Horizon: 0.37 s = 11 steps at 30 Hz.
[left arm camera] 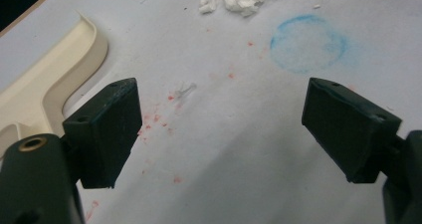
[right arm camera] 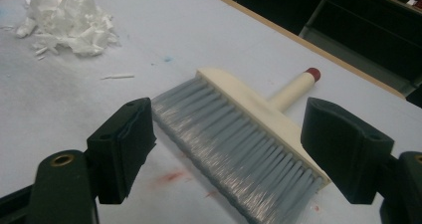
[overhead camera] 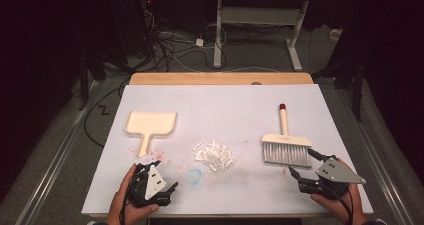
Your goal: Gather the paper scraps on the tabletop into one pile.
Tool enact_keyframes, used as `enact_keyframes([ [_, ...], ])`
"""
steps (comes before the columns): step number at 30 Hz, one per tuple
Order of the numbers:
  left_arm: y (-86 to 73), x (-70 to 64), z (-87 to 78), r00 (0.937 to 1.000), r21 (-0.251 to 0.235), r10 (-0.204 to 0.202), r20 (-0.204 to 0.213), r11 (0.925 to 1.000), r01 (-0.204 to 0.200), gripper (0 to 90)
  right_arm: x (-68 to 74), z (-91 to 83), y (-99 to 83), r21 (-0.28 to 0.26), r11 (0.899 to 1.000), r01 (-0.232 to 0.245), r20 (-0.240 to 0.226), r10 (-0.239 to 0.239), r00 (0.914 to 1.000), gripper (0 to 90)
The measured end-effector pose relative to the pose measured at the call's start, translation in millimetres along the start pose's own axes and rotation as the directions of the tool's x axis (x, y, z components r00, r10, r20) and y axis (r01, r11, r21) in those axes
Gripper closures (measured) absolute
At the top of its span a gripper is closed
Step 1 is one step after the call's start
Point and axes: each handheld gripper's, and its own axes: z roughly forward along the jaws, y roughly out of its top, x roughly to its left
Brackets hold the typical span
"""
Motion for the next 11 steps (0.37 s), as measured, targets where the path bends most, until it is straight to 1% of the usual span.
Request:
enact_keyframes([
  [11,-0.2,0.2,-1.0,1.0000,-0.002,-0.003,0.002,1.0000,0.003,15.4,0.9,0.8,1.2,0.006,1.000,0.011,-0.003,-0.011,0.9999,22.2],
])
